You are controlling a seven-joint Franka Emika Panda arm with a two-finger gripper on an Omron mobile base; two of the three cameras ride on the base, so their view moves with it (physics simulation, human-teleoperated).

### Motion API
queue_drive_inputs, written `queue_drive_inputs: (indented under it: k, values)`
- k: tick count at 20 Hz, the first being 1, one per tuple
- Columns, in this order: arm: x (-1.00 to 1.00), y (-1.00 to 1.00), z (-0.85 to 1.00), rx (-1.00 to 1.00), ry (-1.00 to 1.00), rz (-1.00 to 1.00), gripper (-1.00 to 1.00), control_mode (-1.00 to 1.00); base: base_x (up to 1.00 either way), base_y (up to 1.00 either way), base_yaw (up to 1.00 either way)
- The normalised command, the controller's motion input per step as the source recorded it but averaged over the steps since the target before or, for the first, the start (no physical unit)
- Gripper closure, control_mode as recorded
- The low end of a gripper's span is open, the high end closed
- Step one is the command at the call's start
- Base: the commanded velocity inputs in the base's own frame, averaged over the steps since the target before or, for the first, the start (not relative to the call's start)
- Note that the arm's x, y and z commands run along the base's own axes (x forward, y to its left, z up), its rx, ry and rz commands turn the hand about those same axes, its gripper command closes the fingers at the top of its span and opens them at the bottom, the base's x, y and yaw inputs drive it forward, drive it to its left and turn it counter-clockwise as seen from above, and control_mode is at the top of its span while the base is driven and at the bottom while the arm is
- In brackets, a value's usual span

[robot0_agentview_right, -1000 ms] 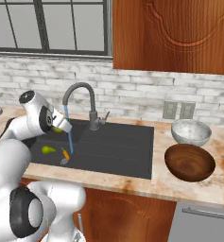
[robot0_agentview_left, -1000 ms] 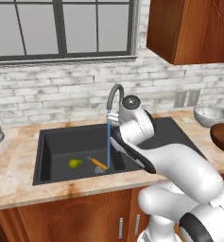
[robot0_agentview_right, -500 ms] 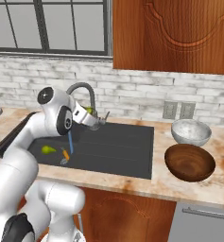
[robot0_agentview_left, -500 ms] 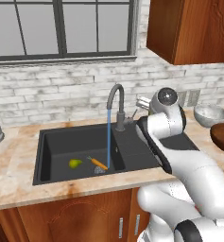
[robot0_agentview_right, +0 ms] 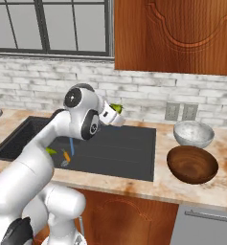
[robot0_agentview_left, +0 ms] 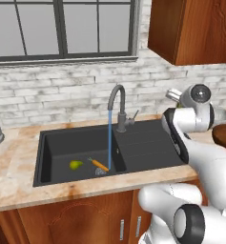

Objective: Pick the pears from the sink and place them in one bowl. Place the carrot in the other bowl. Then turn off the sink faucet.

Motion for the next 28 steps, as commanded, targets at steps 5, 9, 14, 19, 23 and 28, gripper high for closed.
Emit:
queue_drive_inputs:
  k: [5, 9, 14, 19, 23, 28]
  values:
    - [-0.04, -1.00, 0.28, 0.00, -0.11, -0.04, 1.00, -1.00, 0.00, 0.00, 0.00]
    - [0.00, -1.00, 0.38, 0.00, -0.11, -0.04, 1.00, -1.00, 0.00, 0.00, 0.00]
    - [0.00, -1.00, 0.44, 0.00, -0.12, -0.03, 1.00, -1.00, 0.00, 0.00, 0.00]
    - [-0.10, -0.49, 0.18, 0.04, -0.09, -0.01, 1.00, -1.00, 0.00, 0.00, 0.00]
    - [-0.01, 0.01, 0.00, 0.00, 0.00, 0.00, 1.00, -1.00, 0.00, 0.00, 0.00]
    - [0.49, 0.00, -0.03, 0.00, 0.02, 0.00, 1.00, -1.00, 0.00, 0.00, 0.00]
